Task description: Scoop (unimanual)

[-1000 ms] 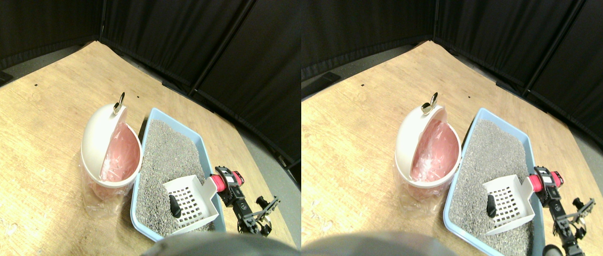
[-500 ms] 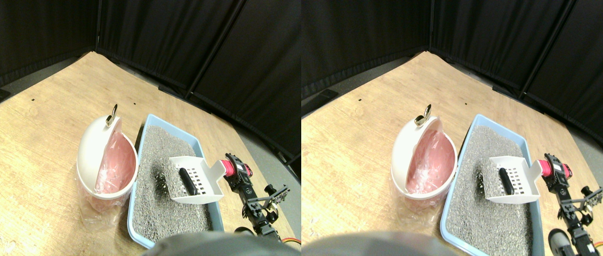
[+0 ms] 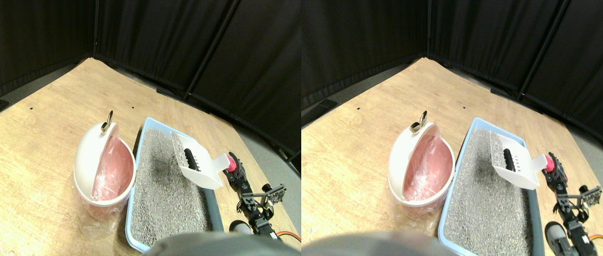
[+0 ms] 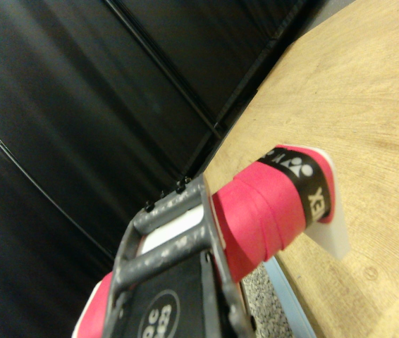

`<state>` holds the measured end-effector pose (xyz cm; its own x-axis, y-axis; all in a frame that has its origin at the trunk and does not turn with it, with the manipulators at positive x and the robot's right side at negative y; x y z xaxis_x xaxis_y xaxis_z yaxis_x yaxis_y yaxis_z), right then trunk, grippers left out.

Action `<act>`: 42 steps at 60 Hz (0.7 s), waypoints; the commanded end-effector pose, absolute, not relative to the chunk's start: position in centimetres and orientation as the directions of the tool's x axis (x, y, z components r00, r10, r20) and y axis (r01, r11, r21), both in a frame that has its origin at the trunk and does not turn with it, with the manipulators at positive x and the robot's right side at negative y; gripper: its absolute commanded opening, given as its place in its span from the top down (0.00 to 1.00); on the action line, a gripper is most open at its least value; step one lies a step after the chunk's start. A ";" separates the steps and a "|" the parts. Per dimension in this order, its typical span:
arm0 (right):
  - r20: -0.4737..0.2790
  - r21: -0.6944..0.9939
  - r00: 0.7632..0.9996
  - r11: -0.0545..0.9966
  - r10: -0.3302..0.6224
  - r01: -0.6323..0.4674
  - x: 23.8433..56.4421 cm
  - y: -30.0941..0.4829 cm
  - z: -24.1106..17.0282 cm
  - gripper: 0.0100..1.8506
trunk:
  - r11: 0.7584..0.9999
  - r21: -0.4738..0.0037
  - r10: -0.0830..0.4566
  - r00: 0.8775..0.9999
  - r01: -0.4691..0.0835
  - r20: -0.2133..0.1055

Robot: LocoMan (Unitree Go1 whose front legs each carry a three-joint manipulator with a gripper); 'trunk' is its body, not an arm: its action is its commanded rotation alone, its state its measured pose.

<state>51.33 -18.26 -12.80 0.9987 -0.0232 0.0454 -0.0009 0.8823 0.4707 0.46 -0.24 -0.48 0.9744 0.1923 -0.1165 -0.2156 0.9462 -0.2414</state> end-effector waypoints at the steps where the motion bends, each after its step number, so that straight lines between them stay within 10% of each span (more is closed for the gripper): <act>1: 0.115 0.555 0.993 0.830 -0.017 -0.050 51.7 -17.8 -11.7 0.97 | 0.944 -0.250 0.199 0.976 -0.215 -0.091; 42: 0.107 0.620 0.994 0.783 -0.022 -0.050 52.3 -16.7 -10.4 0.97 | 0.940 -0.260 0.203 0.975 -0.219 -0.089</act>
